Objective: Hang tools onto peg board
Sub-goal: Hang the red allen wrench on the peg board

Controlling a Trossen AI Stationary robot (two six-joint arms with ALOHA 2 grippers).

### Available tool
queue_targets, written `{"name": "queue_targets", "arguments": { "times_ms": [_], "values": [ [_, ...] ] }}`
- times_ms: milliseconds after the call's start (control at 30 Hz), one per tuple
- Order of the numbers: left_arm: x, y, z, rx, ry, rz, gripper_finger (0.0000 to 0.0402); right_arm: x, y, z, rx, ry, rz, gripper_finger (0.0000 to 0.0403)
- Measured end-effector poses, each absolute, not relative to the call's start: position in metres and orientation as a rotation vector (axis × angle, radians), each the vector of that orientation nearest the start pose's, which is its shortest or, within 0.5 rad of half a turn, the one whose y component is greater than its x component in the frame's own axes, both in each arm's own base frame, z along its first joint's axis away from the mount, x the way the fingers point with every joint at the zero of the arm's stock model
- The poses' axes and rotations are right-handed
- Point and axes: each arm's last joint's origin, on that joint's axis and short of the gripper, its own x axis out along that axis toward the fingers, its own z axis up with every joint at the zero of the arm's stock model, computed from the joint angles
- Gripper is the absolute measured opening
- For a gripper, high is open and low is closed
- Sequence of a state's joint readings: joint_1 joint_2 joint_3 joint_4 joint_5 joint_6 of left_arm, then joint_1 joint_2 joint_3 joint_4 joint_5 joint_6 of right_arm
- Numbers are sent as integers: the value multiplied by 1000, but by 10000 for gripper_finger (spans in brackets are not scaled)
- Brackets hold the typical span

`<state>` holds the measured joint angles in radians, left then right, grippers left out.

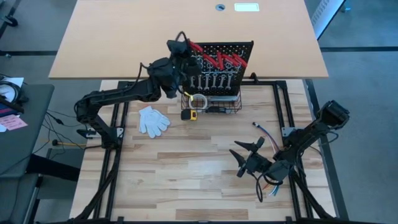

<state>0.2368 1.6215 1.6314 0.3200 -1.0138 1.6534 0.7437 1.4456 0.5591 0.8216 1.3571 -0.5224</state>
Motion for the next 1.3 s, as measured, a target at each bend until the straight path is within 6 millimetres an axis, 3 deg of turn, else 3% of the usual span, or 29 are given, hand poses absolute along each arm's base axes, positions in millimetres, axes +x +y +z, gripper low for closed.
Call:
{"name": "queue_targets", "arguments": {
  "times_ms": [533,933,1300],
  "values": [
    [344,107,447,1243,762,1115,87,212,157,209,-562,192,-592,203],
    [381,117,411,1400,942,1062,87,212,157,209,-566,193,-588,203],
    [379,112,415,1365,940,1105,106,212,157,208,-569,193,-581,203]
  ]
}}
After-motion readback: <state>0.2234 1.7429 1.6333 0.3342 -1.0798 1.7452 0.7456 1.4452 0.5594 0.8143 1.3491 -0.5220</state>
